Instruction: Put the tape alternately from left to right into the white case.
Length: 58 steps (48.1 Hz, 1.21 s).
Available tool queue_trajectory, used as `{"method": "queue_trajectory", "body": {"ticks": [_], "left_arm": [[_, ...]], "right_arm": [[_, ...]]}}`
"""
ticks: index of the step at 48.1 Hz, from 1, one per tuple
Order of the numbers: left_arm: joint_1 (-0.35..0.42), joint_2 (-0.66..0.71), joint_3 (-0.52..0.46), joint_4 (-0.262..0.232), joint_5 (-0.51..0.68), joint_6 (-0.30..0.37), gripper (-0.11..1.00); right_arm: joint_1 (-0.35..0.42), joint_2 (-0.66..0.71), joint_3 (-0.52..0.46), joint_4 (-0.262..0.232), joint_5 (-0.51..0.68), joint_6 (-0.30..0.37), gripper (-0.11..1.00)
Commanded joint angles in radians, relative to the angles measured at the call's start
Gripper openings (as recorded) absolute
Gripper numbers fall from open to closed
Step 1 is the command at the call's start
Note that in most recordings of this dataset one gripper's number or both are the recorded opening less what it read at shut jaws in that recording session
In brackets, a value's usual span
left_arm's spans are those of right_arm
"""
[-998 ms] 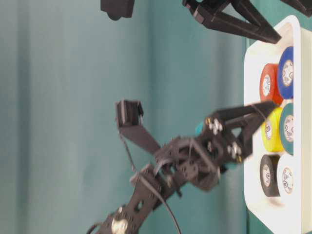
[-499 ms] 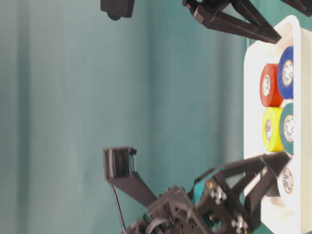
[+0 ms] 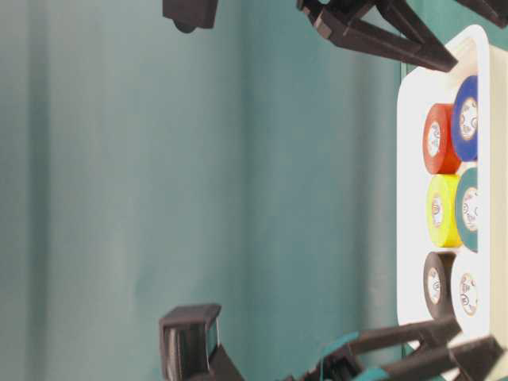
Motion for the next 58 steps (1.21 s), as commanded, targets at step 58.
{"method": "queue_trajectory", "body": {"ticks": [58], "left_arm": [[-0.017,-0.175,0.130,-0.003,-0.046,-0.002,1.00]], "right_arm": [[-0.025,-0.112,0.037,-0.002,0.000,0.002,0.86]]}}
